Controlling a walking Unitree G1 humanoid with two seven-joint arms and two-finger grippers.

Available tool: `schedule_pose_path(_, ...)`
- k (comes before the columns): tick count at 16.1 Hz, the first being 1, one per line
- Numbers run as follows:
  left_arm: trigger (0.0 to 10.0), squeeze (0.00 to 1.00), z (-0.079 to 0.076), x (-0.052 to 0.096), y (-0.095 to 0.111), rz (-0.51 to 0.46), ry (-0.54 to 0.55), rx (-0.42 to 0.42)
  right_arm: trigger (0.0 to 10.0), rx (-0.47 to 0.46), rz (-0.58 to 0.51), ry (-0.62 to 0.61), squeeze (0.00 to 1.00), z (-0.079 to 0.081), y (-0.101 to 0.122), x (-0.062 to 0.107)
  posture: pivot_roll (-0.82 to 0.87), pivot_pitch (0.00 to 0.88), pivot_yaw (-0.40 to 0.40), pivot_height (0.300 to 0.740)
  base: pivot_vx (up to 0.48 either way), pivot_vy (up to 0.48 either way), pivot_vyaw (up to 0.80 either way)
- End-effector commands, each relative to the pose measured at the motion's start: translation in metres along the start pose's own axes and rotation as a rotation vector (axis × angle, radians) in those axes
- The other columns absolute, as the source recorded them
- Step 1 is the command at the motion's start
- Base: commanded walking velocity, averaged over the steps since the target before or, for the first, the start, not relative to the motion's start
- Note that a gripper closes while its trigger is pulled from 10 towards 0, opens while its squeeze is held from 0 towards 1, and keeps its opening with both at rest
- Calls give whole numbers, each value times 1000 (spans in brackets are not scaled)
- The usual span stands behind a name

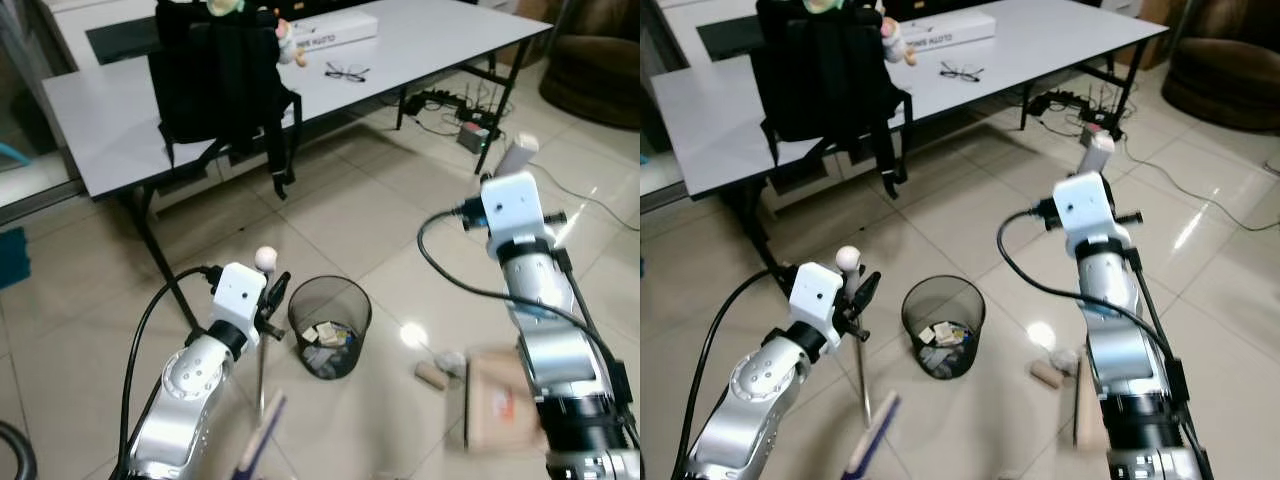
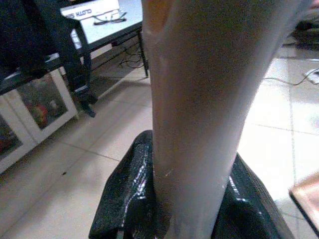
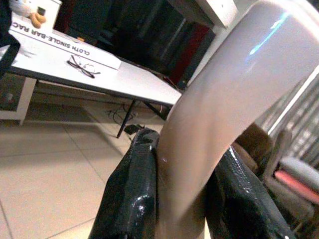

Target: Sweep floor

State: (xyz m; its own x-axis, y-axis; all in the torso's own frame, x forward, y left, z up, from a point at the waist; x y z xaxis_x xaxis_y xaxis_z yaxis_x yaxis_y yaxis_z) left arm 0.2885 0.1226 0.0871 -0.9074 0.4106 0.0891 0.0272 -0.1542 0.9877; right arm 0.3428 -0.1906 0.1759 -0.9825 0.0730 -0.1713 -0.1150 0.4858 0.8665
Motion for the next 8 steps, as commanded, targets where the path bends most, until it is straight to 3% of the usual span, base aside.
schedule_pose_path(1, 10000, 0, 3, 0, 6, -23, -3, -20, 10000, -46, -46, -24, 0, -2, 15, 1, -120, 0, 47, 740, 0, 0, -800)
schedule_pose_path(4, 10000, 0, 2, 2, 4, -22, 4, -27, 10000, -106, 28, 2, 0, 15, 0, 13, -121, 0, 41, 740, 0, 0, -800)
schedule_pose_path(8, 10000, 0, 10, 8, -4, 17, 86, -68, 10000, -210, 108, -16, 0, 22, -12, 20, -108, 0, 25, 740, 0, 0, -800)
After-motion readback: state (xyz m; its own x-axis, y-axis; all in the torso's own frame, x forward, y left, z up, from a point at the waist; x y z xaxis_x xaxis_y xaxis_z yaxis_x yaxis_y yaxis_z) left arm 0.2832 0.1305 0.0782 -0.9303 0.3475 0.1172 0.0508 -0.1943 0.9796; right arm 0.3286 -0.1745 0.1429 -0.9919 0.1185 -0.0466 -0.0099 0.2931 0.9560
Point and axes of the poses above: a point about 5 cm out from each wrist's last joint towards the gripper, its own x axis pointing back from the gripper into the wrist, its own y axis along the axis of the wrist's last joint, z = x × y, the point moved 3 cm from there along -x, pointing out of the wrist towards the gripper
